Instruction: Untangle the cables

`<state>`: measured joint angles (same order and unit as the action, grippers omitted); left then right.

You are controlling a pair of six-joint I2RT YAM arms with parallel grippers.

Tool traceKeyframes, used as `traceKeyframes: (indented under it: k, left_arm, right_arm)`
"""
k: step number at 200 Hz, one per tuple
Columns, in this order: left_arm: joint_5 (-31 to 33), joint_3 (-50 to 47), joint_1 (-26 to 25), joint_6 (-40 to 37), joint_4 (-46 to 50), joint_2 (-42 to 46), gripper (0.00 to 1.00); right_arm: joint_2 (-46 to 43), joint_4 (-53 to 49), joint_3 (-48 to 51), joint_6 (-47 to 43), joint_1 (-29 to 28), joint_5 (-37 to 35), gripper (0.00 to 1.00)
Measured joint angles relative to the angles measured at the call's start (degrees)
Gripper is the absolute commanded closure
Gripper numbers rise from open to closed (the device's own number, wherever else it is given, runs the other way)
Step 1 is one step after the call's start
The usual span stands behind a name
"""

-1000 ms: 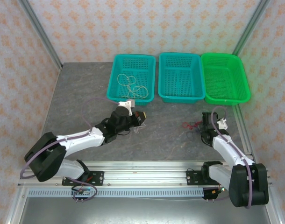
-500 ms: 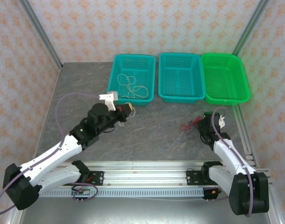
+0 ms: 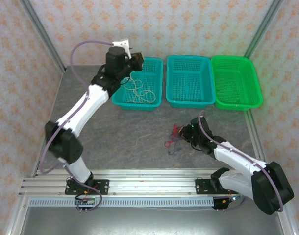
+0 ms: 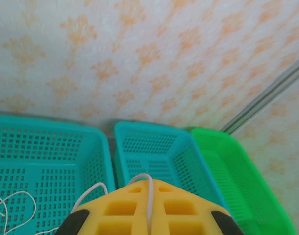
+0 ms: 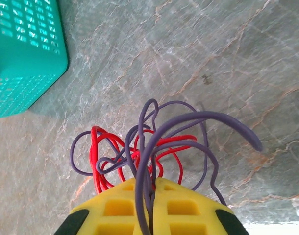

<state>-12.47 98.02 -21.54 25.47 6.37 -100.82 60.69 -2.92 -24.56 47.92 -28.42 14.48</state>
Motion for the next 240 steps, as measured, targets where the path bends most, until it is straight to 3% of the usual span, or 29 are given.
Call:
traceKeyframes:
  k: [9,31,48,79,118,157,203,240]
  left_arm:
    - [-1.09,3.52,0.76,0.11,1.31,-4.74,0.95]
    - [-2.23,8.17,2.05,0.35,4.57,-13.44,0.52]
    - [-2.32,8.39,2.54,0.5,8.15,-15.65,0.41]
    - [-2.64,1.44,2.4,1.27,8.98,-9.03,0.4]
    - [-3.67,-17.81,0.61,2.54,4.09,16.92,0.4]
    - [-2.01,-33.7,-8.66,3.65,1.68,36.28,0.4]
    - [2.6,-49.29,-24.2,7.65,1.88,36.28,0.4]
    - [2.64,-53.7,-29.64,10.75,0.07,26.23,0.4]
  right_arm:
    - [0.0,0.0,-0.11,0.0,-0.22,-0.11,1.0]
    - [0.0,-0.07,-0.35,-0.44,-0.31,-0.79,1.0]
    - [0.0,-0.24,-0.7,-0.85,-0.31,-1.27,1.0]
    - [0.33,-0.13,-0.9,-1.53,-0.31,-1.66,1.0]
    - [4.81,0.72,-2.69,-1.51,-0.31,-1.53,1.0]
    - [9.88,2.47,-5.27,0.52,-1.6,-3.3,1.0]
    - [17.25,2.32,-10.19,6.4,-2.03,-8.17,1.0]
    - [19.63,2.32,-11.87,7.8,-2.03,-9.49,1.0]
